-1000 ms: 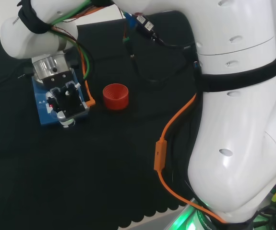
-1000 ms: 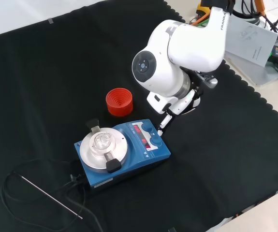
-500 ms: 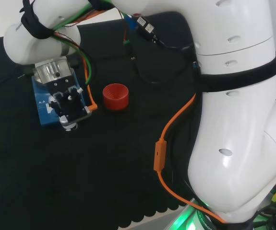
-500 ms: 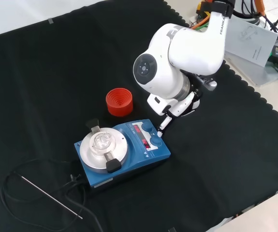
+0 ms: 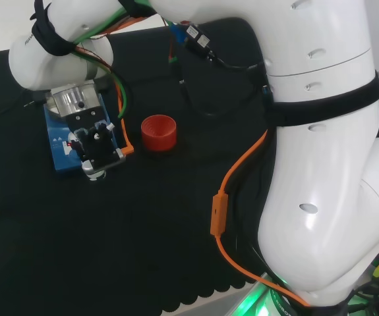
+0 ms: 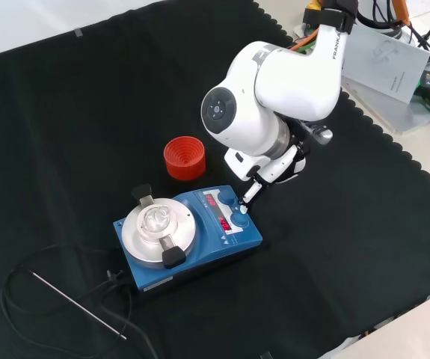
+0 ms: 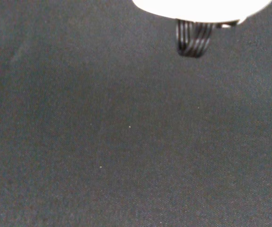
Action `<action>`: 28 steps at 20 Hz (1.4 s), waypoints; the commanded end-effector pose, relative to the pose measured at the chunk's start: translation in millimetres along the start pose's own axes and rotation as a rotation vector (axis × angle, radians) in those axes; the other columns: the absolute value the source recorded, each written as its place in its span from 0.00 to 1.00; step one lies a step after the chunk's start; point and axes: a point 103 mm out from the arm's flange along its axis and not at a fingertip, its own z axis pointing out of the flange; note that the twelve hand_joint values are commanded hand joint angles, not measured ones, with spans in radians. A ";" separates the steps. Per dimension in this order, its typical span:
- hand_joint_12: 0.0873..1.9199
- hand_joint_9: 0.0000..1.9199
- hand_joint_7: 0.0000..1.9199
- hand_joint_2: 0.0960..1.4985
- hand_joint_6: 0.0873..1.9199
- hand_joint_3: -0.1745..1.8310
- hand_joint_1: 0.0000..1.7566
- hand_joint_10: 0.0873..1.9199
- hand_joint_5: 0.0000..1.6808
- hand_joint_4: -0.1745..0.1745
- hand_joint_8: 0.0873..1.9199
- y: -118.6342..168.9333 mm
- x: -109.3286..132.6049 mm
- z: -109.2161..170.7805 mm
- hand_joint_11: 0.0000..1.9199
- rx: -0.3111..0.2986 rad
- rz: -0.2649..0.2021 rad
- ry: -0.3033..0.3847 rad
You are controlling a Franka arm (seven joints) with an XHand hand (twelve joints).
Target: Turn on the heater.
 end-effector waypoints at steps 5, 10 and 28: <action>0.80 0.82 0.80 0.35 0.16 0.64 0.88 1.00 0.12 0.42 1.00 0.2 3.7 -12.5 0.75 0.002 -0.003 -0.016; 0.80 0.82 0.80 0.35 0.16 0.64 0.88 1.00 0.12 0.42 1.00 -1.9 2.9 -19.6 0.76 -0.001 0.000 -0.020; 0.81 0.82 0.80 0.35 0.15 0.64 0.88 1.00 0.12 0.41 1.00 13.6 1.7 -7.0 0.76 0.010 0.003 -0.022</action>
